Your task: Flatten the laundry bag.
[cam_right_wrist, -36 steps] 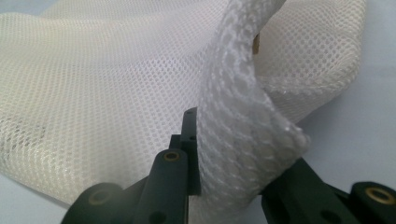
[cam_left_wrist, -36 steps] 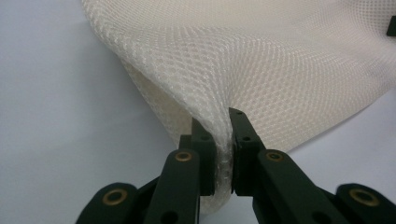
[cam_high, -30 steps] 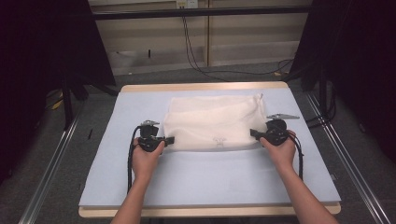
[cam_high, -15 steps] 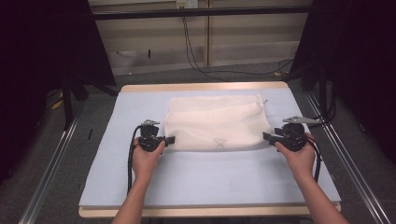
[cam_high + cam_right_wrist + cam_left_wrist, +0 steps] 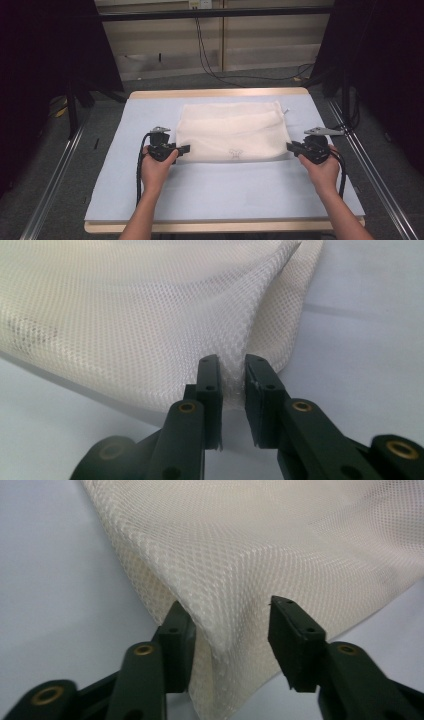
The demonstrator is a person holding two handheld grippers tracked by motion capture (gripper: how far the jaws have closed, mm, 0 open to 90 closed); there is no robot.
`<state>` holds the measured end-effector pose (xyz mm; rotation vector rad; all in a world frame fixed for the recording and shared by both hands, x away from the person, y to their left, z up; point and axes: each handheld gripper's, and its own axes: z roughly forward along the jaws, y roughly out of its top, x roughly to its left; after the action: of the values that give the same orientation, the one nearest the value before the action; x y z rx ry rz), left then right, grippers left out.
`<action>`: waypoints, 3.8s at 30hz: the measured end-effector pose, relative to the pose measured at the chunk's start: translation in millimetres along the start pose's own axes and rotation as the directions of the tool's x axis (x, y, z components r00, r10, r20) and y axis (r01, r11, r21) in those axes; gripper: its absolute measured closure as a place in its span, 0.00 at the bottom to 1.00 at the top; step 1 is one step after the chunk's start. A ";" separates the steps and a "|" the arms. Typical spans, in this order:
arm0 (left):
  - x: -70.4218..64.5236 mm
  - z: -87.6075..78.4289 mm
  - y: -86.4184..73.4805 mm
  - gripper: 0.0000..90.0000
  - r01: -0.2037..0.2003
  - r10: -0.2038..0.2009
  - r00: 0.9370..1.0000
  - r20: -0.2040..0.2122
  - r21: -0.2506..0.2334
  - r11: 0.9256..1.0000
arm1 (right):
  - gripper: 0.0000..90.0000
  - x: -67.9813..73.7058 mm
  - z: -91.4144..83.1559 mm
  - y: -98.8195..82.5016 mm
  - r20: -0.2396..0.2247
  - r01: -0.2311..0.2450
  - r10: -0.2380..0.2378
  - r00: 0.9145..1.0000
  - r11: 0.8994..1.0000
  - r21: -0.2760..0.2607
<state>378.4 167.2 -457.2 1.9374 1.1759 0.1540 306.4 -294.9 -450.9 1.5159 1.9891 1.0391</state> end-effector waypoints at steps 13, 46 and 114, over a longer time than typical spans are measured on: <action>9.0 7.4 16.1 0.48 0.054 -0.055 0.998 -0.015 -0.017 0.998 | 0.80 -2.6 3.7 6.0 0.005 -0.020 0.020 1.000 1.000 0.002; 6.8 -18.8 17.3 0.92 0.092 -0.090 0.993 0.081 -0.030 0.995 | 0.88 -11.9 2.6 -25.9 -0.014 -0.039 0.040 0.999 0.998 0.055; 9.4 -29.3 -10.0 0.92 0.100 -0.097 0.991 0.096 -0.025 0.995 | 0.94 -3.0 -16.3 10.6 -0.107 -0.069 0.063 0.992 0.996 -0.061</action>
<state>362.4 194.0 -448.4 1.8357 1.1967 0.0263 302.3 -301.4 -432.8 1.5310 1.9669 1.2219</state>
